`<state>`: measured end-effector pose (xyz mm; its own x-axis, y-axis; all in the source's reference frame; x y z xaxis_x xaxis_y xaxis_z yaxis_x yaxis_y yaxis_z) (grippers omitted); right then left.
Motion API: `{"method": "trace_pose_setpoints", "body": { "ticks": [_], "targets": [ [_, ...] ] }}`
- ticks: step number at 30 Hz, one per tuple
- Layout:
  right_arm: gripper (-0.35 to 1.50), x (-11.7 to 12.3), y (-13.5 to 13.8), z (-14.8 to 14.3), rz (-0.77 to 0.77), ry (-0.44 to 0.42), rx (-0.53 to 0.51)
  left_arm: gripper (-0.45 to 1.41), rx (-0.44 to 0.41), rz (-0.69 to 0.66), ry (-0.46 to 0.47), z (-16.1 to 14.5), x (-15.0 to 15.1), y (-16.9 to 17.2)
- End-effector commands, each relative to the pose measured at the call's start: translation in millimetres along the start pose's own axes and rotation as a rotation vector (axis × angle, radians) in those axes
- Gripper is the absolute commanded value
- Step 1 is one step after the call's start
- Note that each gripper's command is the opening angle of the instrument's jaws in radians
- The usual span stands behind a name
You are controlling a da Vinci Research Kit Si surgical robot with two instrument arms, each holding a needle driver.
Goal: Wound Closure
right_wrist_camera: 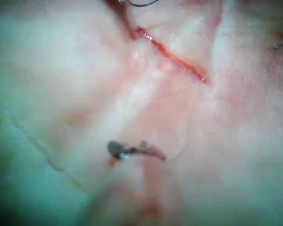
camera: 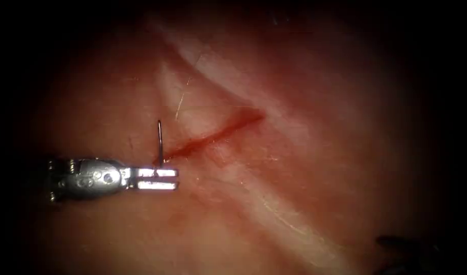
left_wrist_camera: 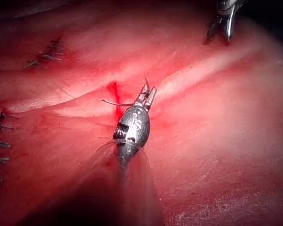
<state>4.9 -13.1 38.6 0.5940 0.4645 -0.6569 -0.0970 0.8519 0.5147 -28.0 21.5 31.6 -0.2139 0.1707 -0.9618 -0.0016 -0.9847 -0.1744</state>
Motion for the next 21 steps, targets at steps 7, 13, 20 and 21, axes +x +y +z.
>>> {"method": "trace_pose_setpoints", "body": {
  "ticks": [7,13,20,21],
  "targets": [
    [1.46,8.0,5.4,5.4,-0.159,-0.043,-0.115,-0.45,0.001,0.001,0.0,0.9,-0.6,0.1],
    [1.43,10.4,7.4,9.4,-0.17,0.151,-0.02,-0.45,0.0,0.002,0.0,0.8,-0.6,0.1],
    [1.48,9.5,6.6,5.5,0.121,0.346,0.227,-0.45,0.0,0.002,0.001,0.8,-0.6,0.0],
    [1.48,9.5,6.5,5.0,0.132,0.369,0.246,-0.45,0.0,0.002,0.001,0.8,-0.6,0.0]
  ]
}}
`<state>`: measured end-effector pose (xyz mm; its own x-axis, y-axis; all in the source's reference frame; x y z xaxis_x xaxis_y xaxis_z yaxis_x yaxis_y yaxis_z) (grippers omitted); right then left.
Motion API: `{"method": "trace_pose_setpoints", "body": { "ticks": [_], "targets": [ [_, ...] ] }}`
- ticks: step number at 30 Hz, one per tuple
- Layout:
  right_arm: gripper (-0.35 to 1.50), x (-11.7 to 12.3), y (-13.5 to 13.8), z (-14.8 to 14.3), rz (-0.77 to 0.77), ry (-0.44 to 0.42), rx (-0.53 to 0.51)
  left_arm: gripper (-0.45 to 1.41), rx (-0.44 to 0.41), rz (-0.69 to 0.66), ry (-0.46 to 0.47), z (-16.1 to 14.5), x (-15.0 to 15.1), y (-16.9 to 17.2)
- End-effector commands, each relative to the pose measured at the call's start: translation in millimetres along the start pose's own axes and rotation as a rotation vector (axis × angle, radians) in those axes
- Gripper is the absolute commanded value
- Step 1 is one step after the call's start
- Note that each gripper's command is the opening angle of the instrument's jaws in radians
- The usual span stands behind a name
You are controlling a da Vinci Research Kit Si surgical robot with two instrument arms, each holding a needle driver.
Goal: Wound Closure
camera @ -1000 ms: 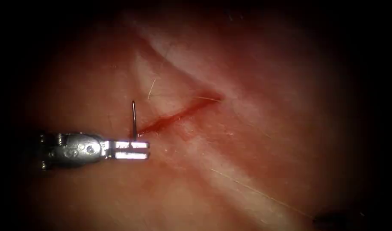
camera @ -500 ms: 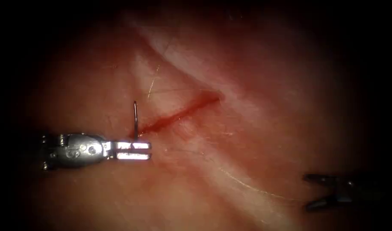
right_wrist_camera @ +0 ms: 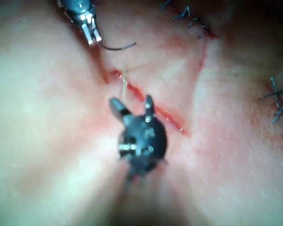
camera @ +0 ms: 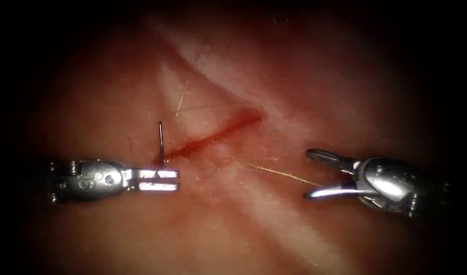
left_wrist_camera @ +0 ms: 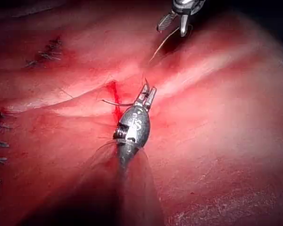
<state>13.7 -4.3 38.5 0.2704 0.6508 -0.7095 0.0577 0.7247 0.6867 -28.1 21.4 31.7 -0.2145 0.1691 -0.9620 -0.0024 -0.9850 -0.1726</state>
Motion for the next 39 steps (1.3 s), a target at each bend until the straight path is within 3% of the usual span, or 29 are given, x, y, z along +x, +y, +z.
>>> {"method": "trace_pose_setpoints", "body": {
  "ticks": [1,6,10,12,14,15,16,17,18,25,34,38,39],
  "targets": [
    [1.48,0.4,-0.5,-1.0,0.03,0.065,0.056,-0.45,-0.001,0.0,0.001,0.7,-0.5,-0.1],
    [1.48,1.6,-2.1,-4.5,0.032,0.081,0.153,-0.45,-0.001,0.0,0.001,0.7,-0.5,-0.1],
    [1.31,2.8,-3.0,-6.7,0.024,0.083,0.214,-0.45,-0.001,0.0,0.001,0.7,-0.5,-0.1],
    [1.4,3.5,-3.4,-7.7,0.014,0.087,0.18,-0.45,-0.002,0.0,0.001,0.6,-0.6,-0.1],
    [1.3,4.2,-3.4,-8.4,0.01,0.079,0.154,-0.45,-0.002,0.0,0.002,0.6,-0.6,-0.1],
    [1.16,4.8,-3.1,-8.7,-0.031,0.062,0.147,-0.45,-0.002,0.0,0.002,0.6,-0.6,-0.1],
    [0.88,5.2,-2.8,-8.8,-0.081,0.051,0.147,-0.45,-0.002,0.001,0.002,0.6,-0.6,-0.1],
    [0.39,5.5,-2.5,-8.8,-0.148,0.05,0.145,-0.45,-0.002,0.001,0.002,0.6,-0.7,-0.1],
    [-0.35,5.9,-1.8,-8.5,-0.261,0.043,0.108,-0.45,-0.002,0.001,0.002,0.6,-0.7,-0.1],
    [-0.35,6.0,1.3,-4.1,-0.535,-0.101,0.056,-0.45,-0.003,0.002,0.002,0.5,-0.8,-0.1],
    [-0.35,7.0,1.7,0.0,-0.812,-0.121,0.063,-0.45,-0.004,0.002,0.002,0.4,-0.9,-0.1],
    [-0.35,5.1,3.6,3.4,-0.821,-0.113,0.04,-0.45,-0.004,0.002,0.002,0.4,-0.9,-0.1],
    [-0.05,4.4,4.1,4.2,-0.808,-0.115,0.035,-0.45,-0.004,0.003,0.002,0.4,-0.9,-0.1]
  ]
}}
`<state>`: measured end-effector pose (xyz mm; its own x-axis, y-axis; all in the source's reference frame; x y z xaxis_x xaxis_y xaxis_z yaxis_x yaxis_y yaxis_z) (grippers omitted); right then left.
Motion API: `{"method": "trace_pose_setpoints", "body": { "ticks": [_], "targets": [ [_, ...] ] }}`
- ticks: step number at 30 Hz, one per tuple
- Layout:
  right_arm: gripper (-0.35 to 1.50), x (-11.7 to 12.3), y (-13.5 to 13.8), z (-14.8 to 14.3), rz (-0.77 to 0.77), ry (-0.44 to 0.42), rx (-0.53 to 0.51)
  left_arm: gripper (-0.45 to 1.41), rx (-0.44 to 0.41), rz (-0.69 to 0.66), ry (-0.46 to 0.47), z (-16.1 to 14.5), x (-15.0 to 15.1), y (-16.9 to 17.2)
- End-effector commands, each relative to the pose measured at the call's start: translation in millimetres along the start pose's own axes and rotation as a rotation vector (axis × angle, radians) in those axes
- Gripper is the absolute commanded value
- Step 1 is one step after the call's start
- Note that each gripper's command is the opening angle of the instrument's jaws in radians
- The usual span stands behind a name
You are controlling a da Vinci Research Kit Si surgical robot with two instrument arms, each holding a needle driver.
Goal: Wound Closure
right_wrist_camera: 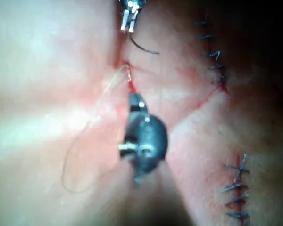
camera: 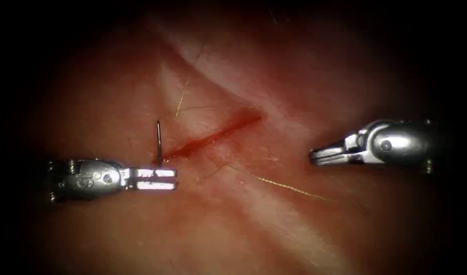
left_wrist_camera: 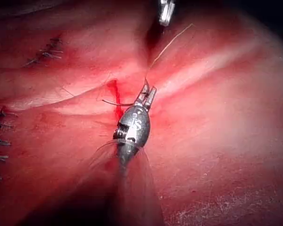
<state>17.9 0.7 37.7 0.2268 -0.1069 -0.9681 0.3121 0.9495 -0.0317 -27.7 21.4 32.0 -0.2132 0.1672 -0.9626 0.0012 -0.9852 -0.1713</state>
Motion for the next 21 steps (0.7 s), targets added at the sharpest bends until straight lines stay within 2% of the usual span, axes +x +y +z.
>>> {"method": "trace_pose_setpoints", "body": {
  "ticks": [1,2,3,5,6,8,12,17,21],
  "targets": [
    [0.26,-1.4,0.2,2.2,0.016,-0.001,-0.006,-0.45,-0.001,0.001,0.001,0.7,-0.5,0.0],
    [0.44,-2.1,0.0,3.0,0.03,-0.001,-0.006,-0.45,-0.001,0.001,0.001,0.7,-0.5,0.0],
    [0.71,-3.5,-0.3,4.5,0.056,0.014,-0.003,-0.45,-0.001,0.001,0.001,0.7,-0.5,0.0],
    [0.93,-5.2,-0.5,6.1,0.108,0.043,-0.016,-0.45,-0.001,0.001,0.001,0.6,-0.5,0.0],
    [0.98,-5.7,-0.5,6.7,0.128,0.055,-0.02,-0.45,-0.001,0.001,0.001,0.6,-0.5,0.0],
    [1.06,-6.8,-0.7,8.5,0.191,0.093,-0.012,-0.45,-0.001,0.001,0.001,0.7,-0.5,0.0],
    [1.11,-7.0,-0.7,10.7,0.248,0.161,0.0,-0.45,0.0,0.001,0.001,0.7,-0.5,0.0],
    [1.11,-7.2,-0.4,13.9,0.271,0.185,0.02,-0.45,0.0,0.001,0.001,0.7,-0.5,0.0],
    [1.11,-8.4,-0.4,16.8,0.306,0.202,0.033,-0.45,0.0,0.001,0.001,0.7,-0.6,0.0]
  ]
}}
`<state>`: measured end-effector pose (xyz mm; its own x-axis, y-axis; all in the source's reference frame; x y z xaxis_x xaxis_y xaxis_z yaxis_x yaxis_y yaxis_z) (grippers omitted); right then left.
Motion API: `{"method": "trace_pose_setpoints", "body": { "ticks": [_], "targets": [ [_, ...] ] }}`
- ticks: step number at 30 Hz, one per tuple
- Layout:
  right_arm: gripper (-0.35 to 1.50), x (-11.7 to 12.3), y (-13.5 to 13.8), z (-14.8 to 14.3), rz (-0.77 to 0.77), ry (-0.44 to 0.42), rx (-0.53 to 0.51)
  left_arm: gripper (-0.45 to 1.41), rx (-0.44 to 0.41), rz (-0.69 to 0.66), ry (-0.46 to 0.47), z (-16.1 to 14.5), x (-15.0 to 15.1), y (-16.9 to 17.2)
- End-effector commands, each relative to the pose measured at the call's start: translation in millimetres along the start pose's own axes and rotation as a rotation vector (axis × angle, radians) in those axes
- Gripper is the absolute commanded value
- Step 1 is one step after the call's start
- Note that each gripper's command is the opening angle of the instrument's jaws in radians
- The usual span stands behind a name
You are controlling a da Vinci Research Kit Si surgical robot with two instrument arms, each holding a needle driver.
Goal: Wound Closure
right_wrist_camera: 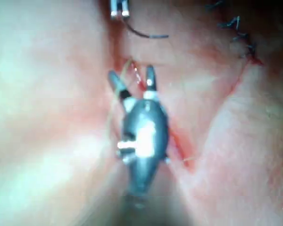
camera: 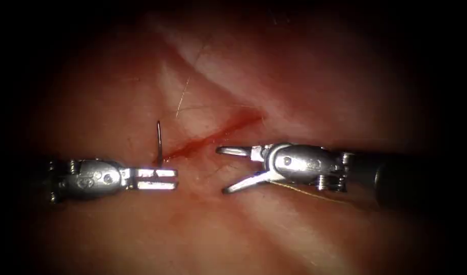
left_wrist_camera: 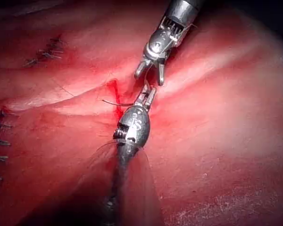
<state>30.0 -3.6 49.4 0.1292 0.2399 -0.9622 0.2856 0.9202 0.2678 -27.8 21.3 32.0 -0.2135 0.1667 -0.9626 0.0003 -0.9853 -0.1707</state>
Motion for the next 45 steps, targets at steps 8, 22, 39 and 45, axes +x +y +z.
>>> {"method": "trace_pose_setpoints", "body": {
  "ticks": [8,22,39,45],
  "targets": [
    [-0.35,-3.2,0.7,1.7,0.344,0.013,0.065,-0.45,-0.001,0.001,0.001,0.5,-0.5,0.0],
    [-0.35,1.0,-6.7,1.0,0.446,-0.101,0.213,-0.45,-0.001,0.0,0.001,0.5,-0.5,0.0],
    [-0.35,0.4,-16.6,-4.1,0.35,-0.21,0.368,-0.45,-0.001,0.0,0.001,0.6,-0.5,0.0],
    [-0.06,0.4,-16.4,-3.7,0.34,-0.169,0.405,-0.45,-0.001,0.0,0.001,0.6,-0.4,0.0]
  ]
}}
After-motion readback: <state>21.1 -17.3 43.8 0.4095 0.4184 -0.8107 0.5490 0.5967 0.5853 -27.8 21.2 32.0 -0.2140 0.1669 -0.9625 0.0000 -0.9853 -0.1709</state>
